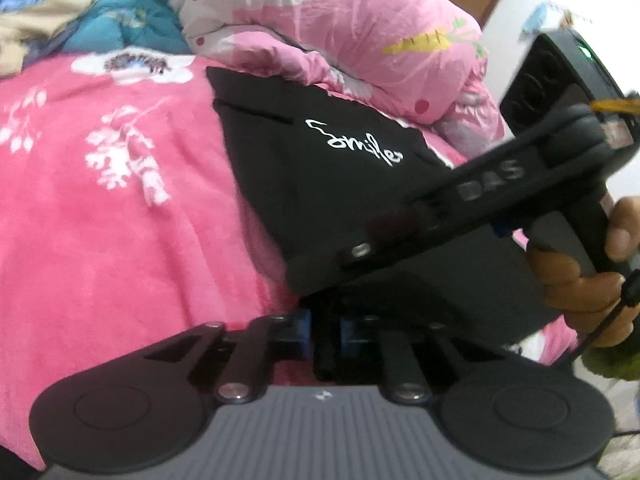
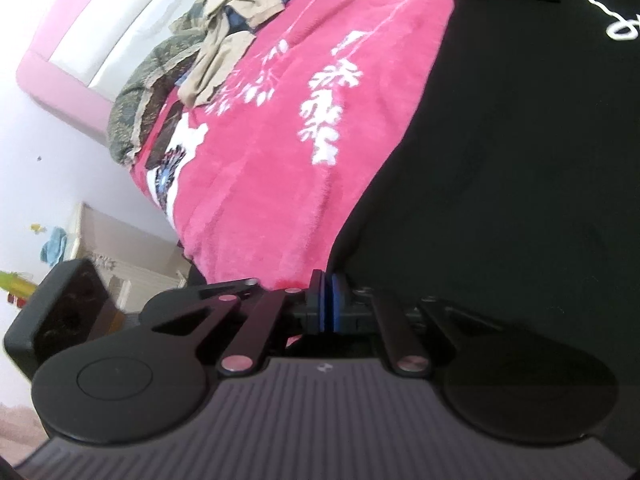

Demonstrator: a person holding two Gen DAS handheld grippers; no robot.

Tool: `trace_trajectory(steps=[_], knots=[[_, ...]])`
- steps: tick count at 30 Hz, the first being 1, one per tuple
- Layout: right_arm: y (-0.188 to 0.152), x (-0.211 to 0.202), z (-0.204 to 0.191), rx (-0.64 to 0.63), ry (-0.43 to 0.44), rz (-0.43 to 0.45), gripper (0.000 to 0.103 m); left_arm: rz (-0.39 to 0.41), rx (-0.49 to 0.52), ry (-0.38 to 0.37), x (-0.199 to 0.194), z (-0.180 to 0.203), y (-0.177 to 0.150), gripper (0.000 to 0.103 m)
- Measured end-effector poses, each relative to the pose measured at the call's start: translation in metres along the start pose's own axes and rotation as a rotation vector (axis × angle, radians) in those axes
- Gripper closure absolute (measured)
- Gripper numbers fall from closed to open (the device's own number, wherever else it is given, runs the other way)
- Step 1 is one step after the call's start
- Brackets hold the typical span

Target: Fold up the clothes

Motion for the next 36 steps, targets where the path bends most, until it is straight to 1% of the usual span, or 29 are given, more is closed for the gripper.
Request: trace_trajectory(steps=[1,4,6,7,8,9,12,15,19,21,24,27,28,29,30,32,34,36], knots=[[0.002,-0.002,-0.001,-0.006,0.002,0.000,0.097,0.001,-0.027,-0.010,0.000,-0.002,0.000,0.096],[0.015,-0.008,0.001,-0.020,0.010,-0.010,0.095,0.018,-0.047,-0.024,-0.006,-0.004,0.000,0.097],[0.038,-0.013,0.005,-0.047,-0.014,0.026,0.087,0.036,-0.048,-0.047,-0.010,-0.001,0.001,0.097],[0.054,-0.014,0.009,-0.061,-0.041,0.057,0.077,0.051,-0.042,-0.059,-0.012,0.001,0.002,0.097],[0.073,-0.011,0.013,-0.086,-0.070,0.085,0.072,0.062,-0.037,-0.071,-0.013,0.003,0.003,0.097],[0.091,-0.008,0.017,-0.111,-0.100,0.114,0.070,0.070,-0.036,-0.082,-0.013,0.005,0.003,0.097],[0.148,0.020,0.041,-0.176,-0.228,0.170,0.068,0.080,-0.041,-0.110,-0.012,0.009,0.001,0.097],[0.195,0.061,0.065,-0.208,-0.347,0.182,0.068,0.076,-0.056,-0.126,-0.008,0.008,-0.002,0.097],[0.232,0.112,0.086,-0.230,-0.449,0.155,0.068,0.085,-0.069,-0.162,-0.008,0.008,-0.002,0.097],[0.241,0.128,0.097,-0.228,-0.479,0.136,0.068,0.093,-0.073,-0.178,-0.009,0.008,0.000,0.097],[0.244,0.144,0.112,-0.254,-0.544,0.100,0.068,0.095,-0.087,-0.199,-0.009,0.007,0.000,0.097],[0.246,0.145,0.117,-0.228,-0.545,0.101,0.069,0.092,-0.095,-0.215,-0.007,0.006,-0.001,0.097],[0.247,0.144,0.118,-0.220,-0.544,0.105,0.073,0.090,-0.097,-0.218,-0.007,0.005,-0.001,0.097],[0.248,0.143,0.120,-0.211,-0.546,0.108,0.080,0.090,-0.098,-0.219,-0.007,0.005,-0.001,0.097],[0.248,0.141,0.122,-0.196,-0.546,0.112,0.083,0.093,-0.100,-0.220,-0.007,0.005,0.000,0.097],[0.252,0.135,0.128,-0.138,-0.534,0.123,0.093,0.103,-0.104,-0.220,-0.010,0.004,0.001,0.097],[0.255,0.130,0.131,-0.066,-0.508,0.133,0.097,0.115,-0.122,-0.221,-0.010,0.003,0.004,0.097],[0.259,0.123,0.134,-0.004,-0.477,0.153,0.098,0.126,-0.145,-0.225,-0.011,0.002,0.006,0.097]])
Point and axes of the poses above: each gripper's, at about its wrist camera, not at the fingertips, and x roughly the way its jaws point, z to its right, y to its top, the point moved 10 cm from there along x, roughly the way its jaws point, and after that the axes turned 14 degrees about z, right-handed, at the moved point
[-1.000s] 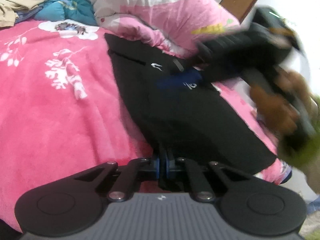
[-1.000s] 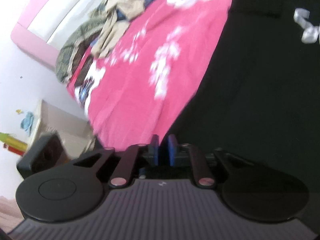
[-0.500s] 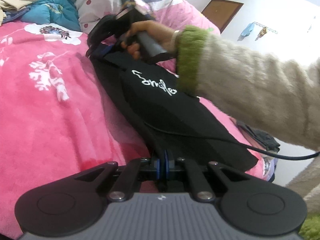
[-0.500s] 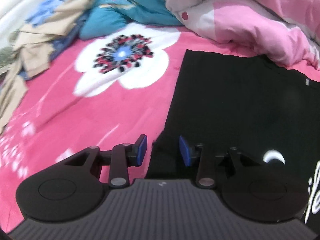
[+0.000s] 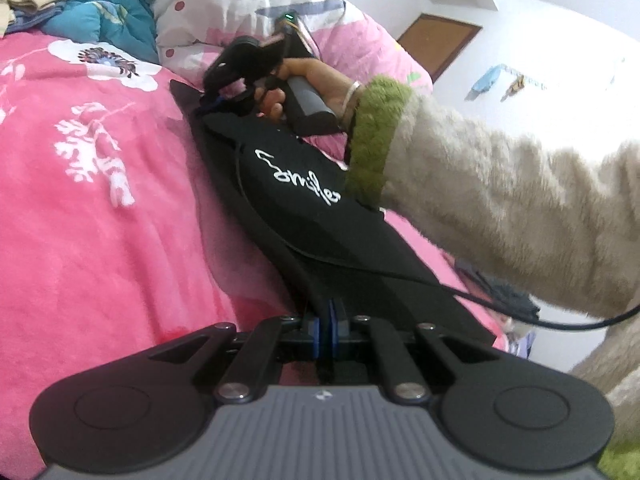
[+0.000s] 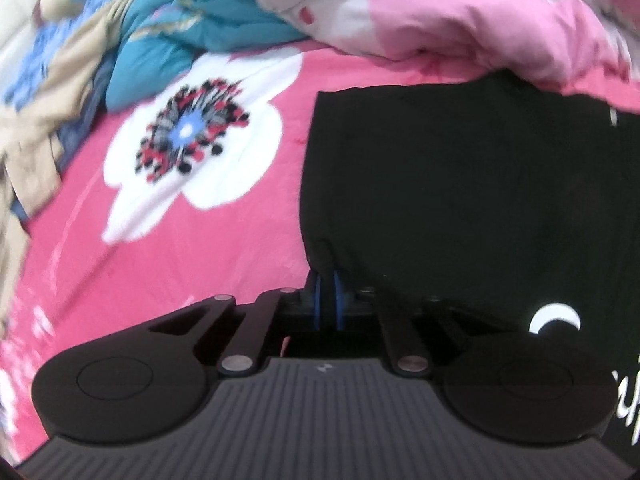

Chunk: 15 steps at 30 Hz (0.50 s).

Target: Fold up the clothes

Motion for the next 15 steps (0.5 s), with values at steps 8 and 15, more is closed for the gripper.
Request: trace_trajectory(steps=[8,15], knots=[[0.020,-0.023,0.022,0.167,0.087,0.063,0.099,0.028,-0.043,-0.041,0.010,0.010,0.016,0.097],[0.036,-0.039,0.061,0.264,0.113,0.113,0.099,0.021,-0.045,-0.089,0.037,0.025,0.032,0.097]])
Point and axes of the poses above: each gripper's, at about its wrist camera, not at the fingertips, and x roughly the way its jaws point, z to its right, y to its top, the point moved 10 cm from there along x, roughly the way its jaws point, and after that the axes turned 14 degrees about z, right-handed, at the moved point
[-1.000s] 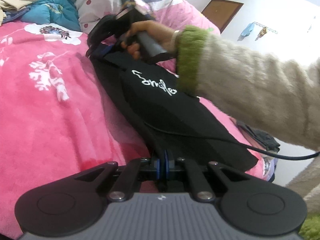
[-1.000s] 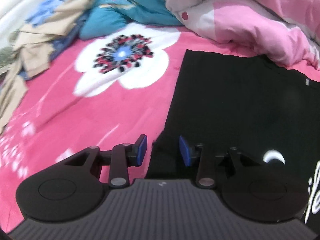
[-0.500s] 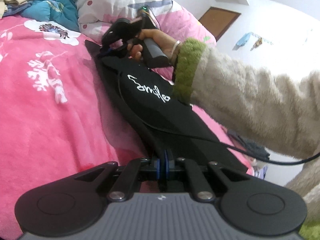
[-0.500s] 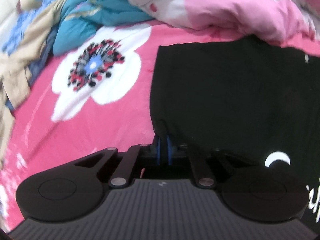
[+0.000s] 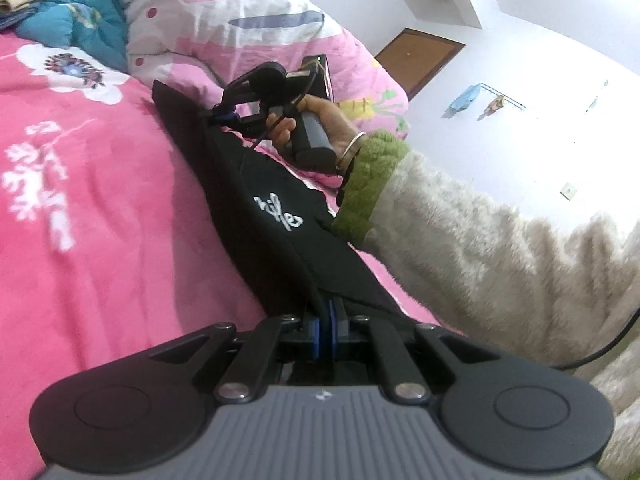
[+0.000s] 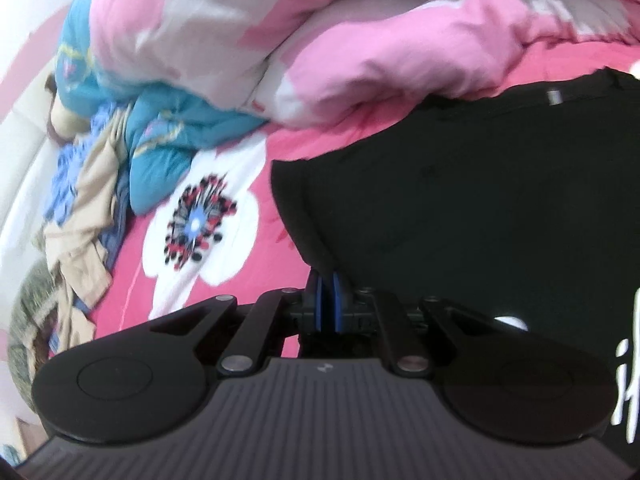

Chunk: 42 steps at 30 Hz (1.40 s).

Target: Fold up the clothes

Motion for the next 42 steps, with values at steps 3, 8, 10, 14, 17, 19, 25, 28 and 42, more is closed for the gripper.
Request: trace_trajectory(steps=[3,8,10,14,17,19,25,28,42], knots=[[0.010,-0.006,0.018,0.044,0.005,0.021,0.099,-0.016,0.010,-0.016,0.015,0.006,0.003,0.097],[0.029,-0.020,0.053,0.110,0.025,0.065,0.099,-0.061,0.026,-0.045,0.044,0.018,0.003,0.097],[0.037,-0.025,0.069,0.136,0.028,0.082,0.099,-0.083,0.035,-0.059,0.057,0.024,0.001,0.097],[0.049,-0.036,0.105,0.175,0.028,0.108,0.099,-0.127,0.048,-0.091,0.083,0.037,-0.005,0.097],[0.056,-0.042,0.136,0.203,0.017,0.124,0.099,-0.166,0.054,-0.110,0.108,0.043,-0.011,0.097],[0.061,-0.045,0.157,0.224,0.007,0.128,0.099,-0.191,0.065,-0.115,0.121,0.047,-0.015,0.097],[0.078,-0.057,0.201,0.231,0.001,0.160,0.099,-0.246,0.108,-0.149,0.152,0.061,-0.022,0.097],[0.093,-0.068,0.221,0.241,0.006,0.205,0.101,-0.266,0.122,-0.169,0.165,0.067,-0.025,0.097],[0.087,-0.052,0.221,0.202,0.116,0.084,0.073,-0.333,0.100,-0.159,0.175,0.063,-0.044,0.097]])
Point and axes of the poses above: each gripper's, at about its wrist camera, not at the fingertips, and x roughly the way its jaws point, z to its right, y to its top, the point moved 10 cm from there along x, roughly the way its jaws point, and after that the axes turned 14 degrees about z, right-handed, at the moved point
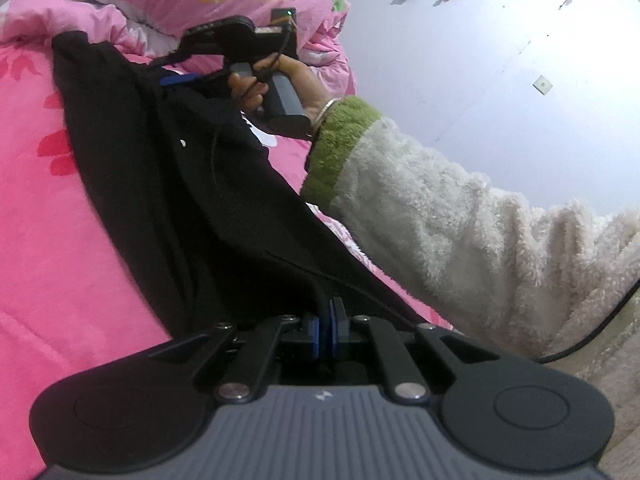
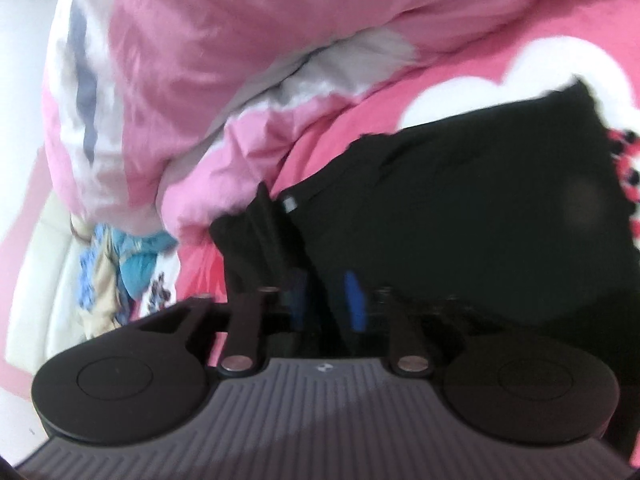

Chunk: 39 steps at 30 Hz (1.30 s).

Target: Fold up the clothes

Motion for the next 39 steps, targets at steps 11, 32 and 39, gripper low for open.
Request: trace_trajectory(steps=[11,32,39], knots=[[-0.020,0.041,-0.029,-0.237,-0.078,-0.065,0.091,-0.003,-0.034,-0.022,-0.001,-0.007,-0.007,0.097],[0.044,-0.039,0.029,-0.170,-0.133,0.134,0.100,0.007,-0.020,-0.139,-0.004,0.019,0.006,0.097],[0.061,-0.060,0.058,-0.149,-0.146,0.176,0.100,-0.038,-0.012,-0.146,-0.001,0.021,-0.002,0.097]])
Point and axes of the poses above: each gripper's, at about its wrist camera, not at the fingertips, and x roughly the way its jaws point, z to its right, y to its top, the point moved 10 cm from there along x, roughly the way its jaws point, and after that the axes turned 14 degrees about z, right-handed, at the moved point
